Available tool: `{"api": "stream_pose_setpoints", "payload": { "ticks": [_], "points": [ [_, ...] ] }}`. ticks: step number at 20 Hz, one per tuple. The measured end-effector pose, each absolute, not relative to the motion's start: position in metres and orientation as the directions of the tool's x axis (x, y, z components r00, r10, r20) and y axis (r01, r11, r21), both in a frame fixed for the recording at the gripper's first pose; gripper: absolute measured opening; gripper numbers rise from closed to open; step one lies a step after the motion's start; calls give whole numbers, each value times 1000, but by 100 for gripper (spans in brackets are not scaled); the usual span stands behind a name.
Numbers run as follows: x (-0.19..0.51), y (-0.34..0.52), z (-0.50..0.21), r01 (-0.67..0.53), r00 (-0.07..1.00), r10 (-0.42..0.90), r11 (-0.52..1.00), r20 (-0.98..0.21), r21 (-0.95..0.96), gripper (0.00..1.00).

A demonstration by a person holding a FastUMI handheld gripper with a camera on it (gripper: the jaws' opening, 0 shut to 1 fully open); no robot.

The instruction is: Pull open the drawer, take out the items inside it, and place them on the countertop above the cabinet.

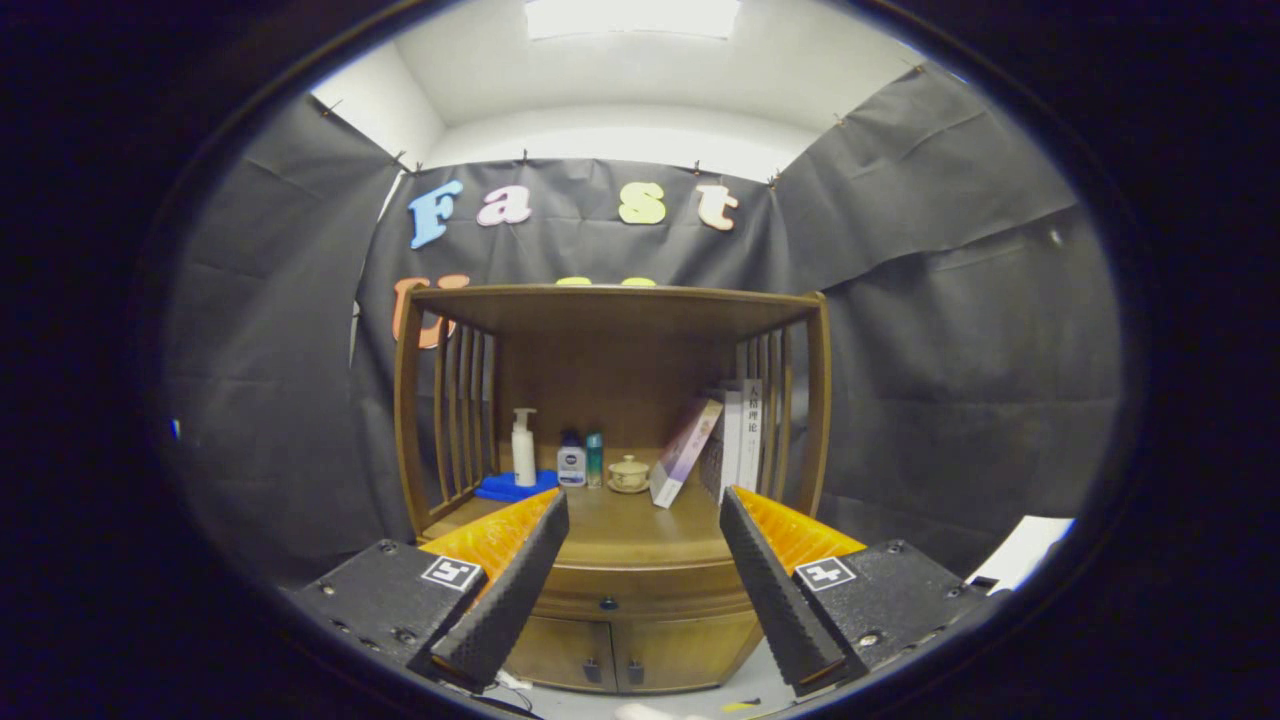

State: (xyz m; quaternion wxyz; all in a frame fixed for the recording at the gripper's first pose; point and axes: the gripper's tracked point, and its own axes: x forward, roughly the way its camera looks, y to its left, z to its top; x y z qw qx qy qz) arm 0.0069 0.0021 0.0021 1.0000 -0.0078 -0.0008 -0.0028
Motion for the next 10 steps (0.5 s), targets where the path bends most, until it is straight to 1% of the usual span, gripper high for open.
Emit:
{"api": "stream_pose_setpoints", "payload": {
  "ticks": [7,10],
  "points": [
    [30,5,-36,-3,999,2,1000,-32,-17,99],
    [45,11,-66,-33,999,33,999,-43,-2,99]
  ]
}}
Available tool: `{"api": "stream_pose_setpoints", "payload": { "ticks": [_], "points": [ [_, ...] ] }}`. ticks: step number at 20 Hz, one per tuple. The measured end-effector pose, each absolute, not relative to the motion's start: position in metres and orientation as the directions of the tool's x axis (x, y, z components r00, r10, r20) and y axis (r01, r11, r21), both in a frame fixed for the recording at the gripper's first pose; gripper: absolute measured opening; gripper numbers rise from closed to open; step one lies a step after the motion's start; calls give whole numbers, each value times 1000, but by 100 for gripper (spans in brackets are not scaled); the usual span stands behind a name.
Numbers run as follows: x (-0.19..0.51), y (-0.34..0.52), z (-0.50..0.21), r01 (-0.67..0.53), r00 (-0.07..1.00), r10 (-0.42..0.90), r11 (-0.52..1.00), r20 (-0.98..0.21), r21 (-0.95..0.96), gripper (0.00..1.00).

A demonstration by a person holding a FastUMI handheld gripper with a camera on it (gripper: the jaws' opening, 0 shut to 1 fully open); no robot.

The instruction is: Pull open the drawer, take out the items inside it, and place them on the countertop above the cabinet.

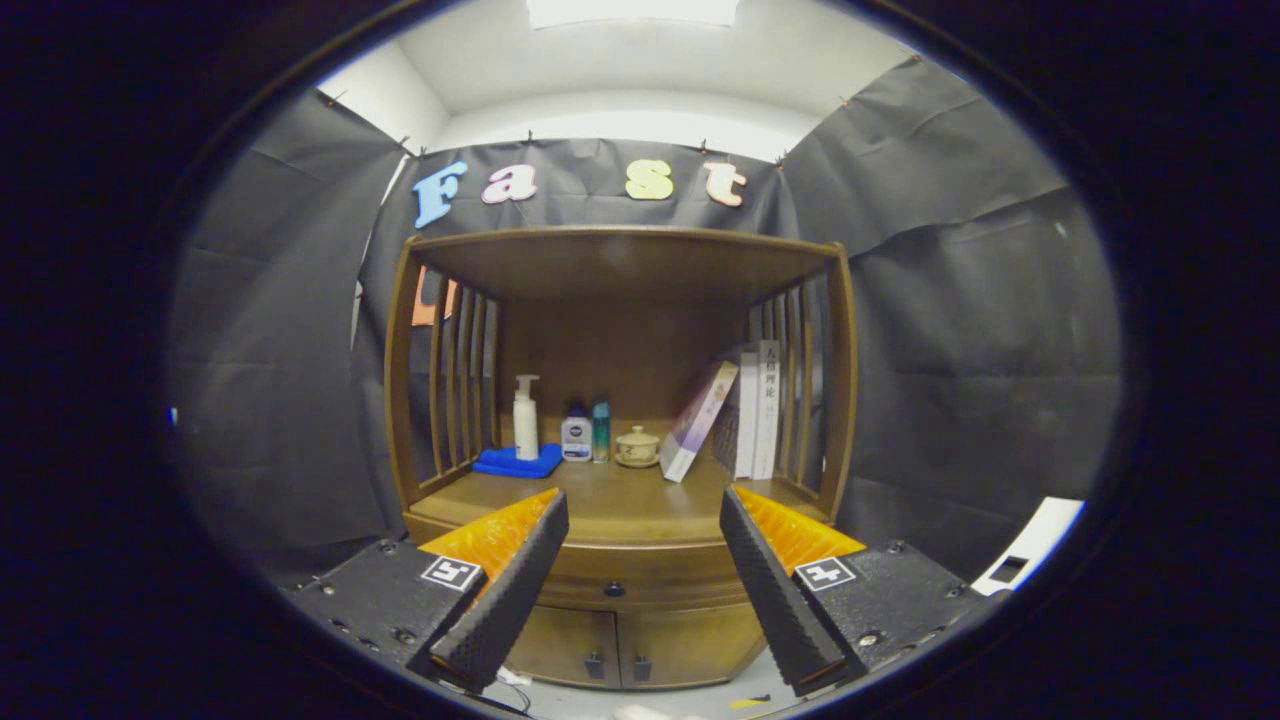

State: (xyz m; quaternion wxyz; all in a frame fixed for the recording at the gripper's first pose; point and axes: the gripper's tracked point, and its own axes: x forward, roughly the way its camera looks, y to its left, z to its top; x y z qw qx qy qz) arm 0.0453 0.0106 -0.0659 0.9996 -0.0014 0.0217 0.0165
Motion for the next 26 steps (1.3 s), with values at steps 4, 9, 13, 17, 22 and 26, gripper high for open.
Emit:
{"api": "stream_pose_setpoints", "payload": {
  "ticks": [4,9,13,17,22,26],
  "points": [
    [71,10,-124,-35,995,34,999,-90,-3,99],
    [102,17,-190,-53,988,46,998,-147,-46,99],
    [123,27,-224,-70,984,56,995,-171,-74,99],
    [150,33,-247,-76,978,61,995,-202,-65,99],
    [173,35,-267,-72,968,61,997,-244,-35,87],
    [180,37,-277,-71,963,62,997,-263,-23,67]
  ]
}}
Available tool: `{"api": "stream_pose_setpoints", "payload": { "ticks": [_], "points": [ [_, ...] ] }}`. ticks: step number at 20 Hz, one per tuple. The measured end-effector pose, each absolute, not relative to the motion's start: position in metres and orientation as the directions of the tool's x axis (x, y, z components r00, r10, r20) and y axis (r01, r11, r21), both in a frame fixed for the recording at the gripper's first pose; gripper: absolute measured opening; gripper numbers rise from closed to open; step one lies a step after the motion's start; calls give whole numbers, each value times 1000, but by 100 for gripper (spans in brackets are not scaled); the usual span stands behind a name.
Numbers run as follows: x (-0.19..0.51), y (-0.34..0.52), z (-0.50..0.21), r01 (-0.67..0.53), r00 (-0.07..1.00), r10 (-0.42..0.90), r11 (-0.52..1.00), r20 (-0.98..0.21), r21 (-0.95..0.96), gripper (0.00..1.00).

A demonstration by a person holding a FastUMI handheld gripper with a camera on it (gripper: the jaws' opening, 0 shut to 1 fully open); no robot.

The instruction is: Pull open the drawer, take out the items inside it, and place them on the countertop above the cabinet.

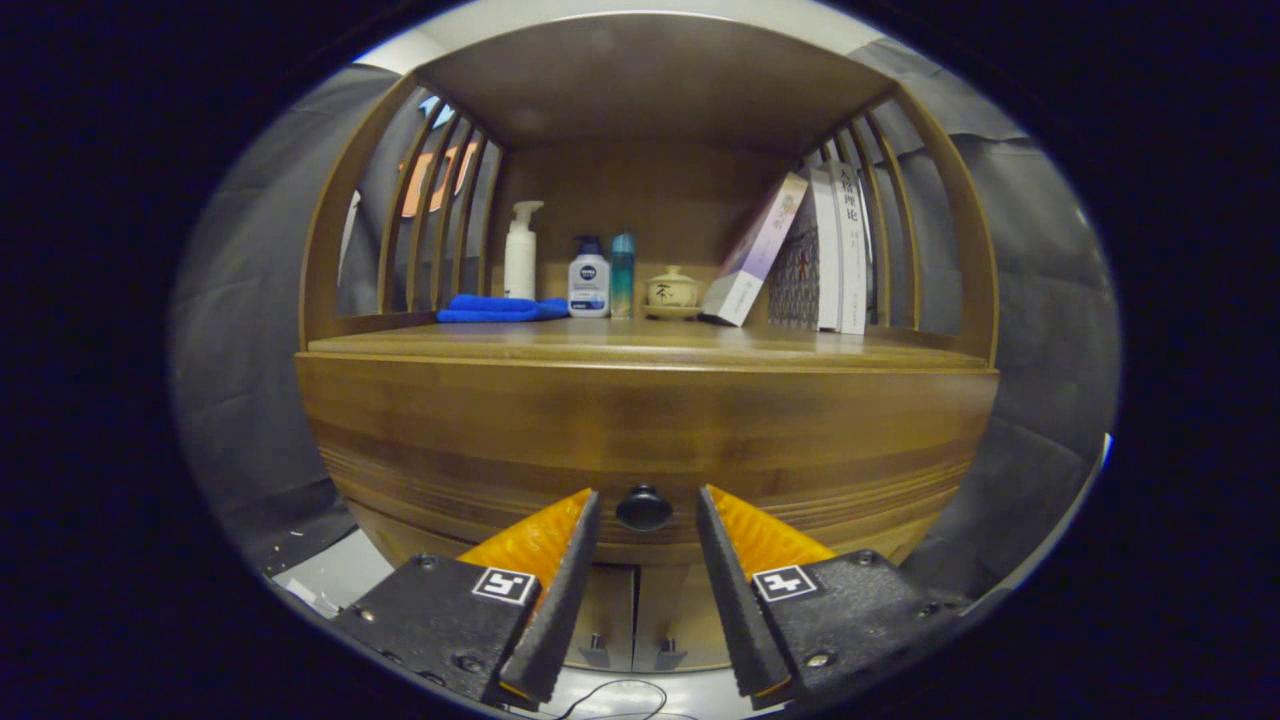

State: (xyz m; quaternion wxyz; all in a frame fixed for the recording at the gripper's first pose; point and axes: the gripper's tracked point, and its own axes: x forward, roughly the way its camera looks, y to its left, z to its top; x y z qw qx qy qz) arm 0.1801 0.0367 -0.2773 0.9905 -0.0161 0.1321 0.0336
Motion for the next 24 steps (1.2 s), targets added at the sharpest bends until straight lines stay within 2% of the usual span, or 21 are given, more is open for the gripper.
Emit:
{"api": "stream_pose_setpoints", "payload": {
  "ticks": [3,4,7,13,24],
  "points": [
    [186,36,-278,-49,964,47,999,-261,-3,53],
    [187,39,-279,-51,963,52,999,-264,11,43],
    [187,36,-280,-30,965,27,1000,-262,-8,34],
    [185,37,-279,-29,961,28,1000,-277,1,25],
    [170,36,-280,-40,959,40,999,-279,7,25]
  ]
}}
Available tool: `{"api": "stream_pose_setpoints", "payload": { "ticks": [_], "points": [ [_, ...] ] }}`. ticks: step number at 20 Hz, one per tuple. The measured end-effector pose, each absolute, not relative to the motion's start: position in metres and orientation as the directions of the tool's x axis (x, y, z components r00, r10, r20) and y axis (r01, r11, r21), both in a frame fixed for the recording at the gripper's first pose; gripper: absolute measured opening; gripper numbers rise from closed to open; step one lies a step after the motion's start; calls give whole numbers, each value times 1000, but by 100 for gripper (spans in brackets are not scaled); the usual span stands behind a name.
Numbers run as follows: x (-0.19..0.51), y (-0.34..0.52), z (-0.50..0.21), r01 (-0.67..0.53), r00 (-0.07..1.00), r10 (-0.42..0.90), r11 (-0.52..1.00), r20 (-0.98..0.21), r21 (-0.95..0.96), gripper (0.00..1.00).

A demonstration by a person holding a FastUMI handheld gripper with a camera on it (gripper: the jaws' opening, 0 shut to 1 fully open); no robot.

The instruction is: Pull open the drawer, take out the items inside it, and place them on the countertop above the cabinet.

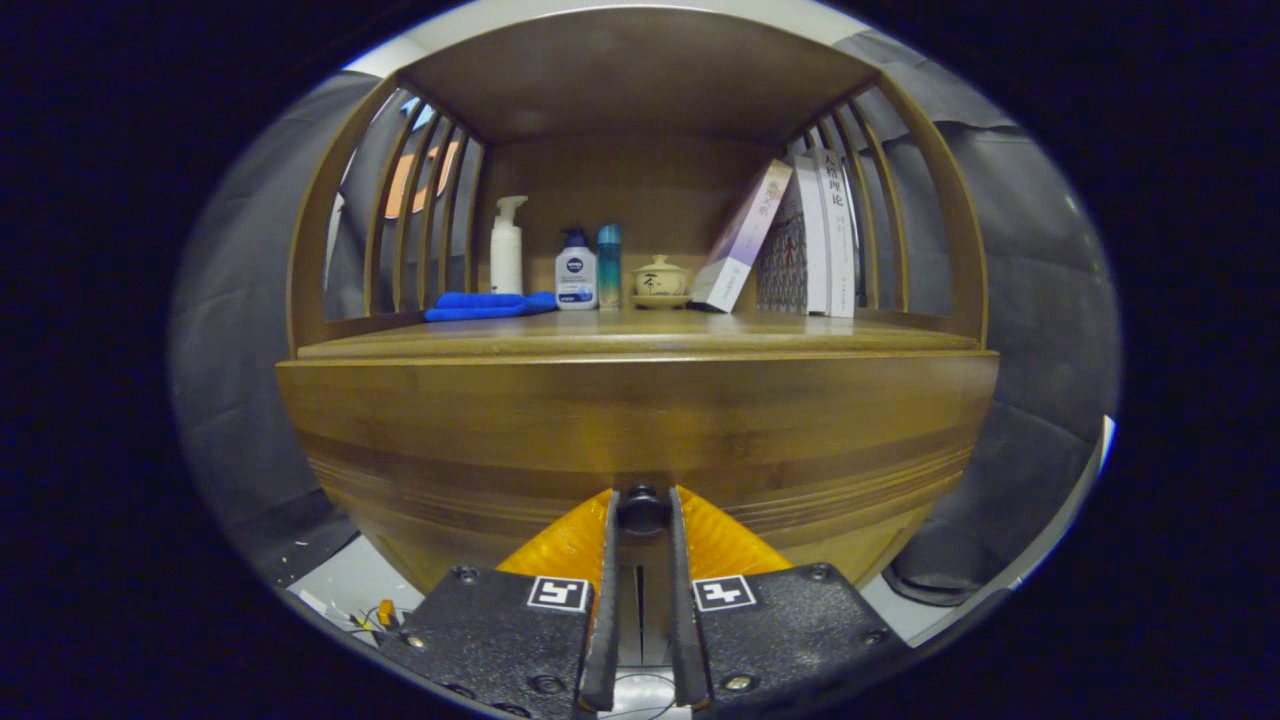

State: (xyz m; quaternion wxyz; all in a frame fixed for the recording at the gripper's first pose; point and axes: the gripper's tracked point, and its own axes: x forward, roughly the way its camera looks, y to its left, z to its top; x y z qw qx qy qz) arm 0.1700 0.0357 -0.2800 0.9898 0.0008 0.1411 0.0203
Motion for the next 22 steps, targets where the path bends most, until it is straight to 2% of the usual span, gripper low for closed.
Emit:
{"api": "stream_pose_setpoints", "payload": {
  "ticks": [22],
  "points": [
    [71,24,-278,-77,950,83,996,-301,33,25]
  ]
}}
